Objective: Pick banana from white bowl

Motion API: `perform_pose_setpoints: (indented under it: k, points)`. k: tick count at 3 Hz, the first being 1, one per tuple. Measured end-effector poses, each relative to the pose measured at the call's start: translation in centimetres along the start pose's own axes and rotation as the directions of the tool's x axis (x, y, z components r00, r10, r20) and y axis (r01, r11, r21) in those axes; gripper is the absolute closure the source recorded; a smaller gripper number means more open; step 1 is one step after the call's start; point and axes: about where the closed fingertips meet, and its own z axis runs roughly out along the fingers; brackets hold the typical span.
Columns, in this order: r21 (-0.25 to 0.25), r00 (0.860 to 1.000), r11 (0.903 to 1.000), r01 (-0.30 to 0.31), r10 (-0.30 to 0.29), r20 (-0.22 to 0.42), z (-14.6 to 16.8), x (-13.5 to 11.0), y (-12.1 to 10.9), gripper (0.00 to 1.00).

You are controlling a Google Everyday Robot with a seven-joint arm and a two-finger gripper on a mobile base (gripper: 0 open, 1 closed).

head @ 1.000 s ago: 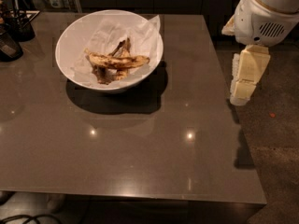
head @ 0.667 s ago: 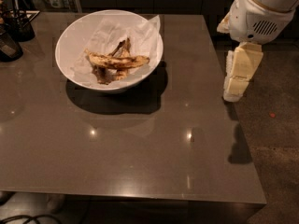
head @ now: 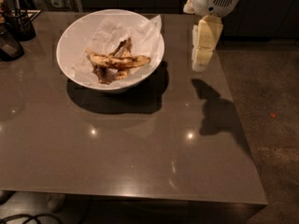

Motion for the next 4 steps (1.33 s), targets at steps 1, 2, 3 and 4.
perform_pose_setpoints:
  k: [1,2,3,4]
  points:
    - [0.041,1.0,0.9991,0.003,-0.004,0.025,-0.7,-0.9,-1.0,0.0]
    - [0.033,0.999,0.9994,0.012,-0.013,0.041,0.6,-1.9,-2.1,0.0]
    - [-0.01,0.992,0.9926,0.121,-0.12,0.028,4.3,-7.0,-5.4,0.0]
    - [0.016,0.993,0.9944,0.104,-0.105,0.055,4.4,-7.2,-5.7,0.0]
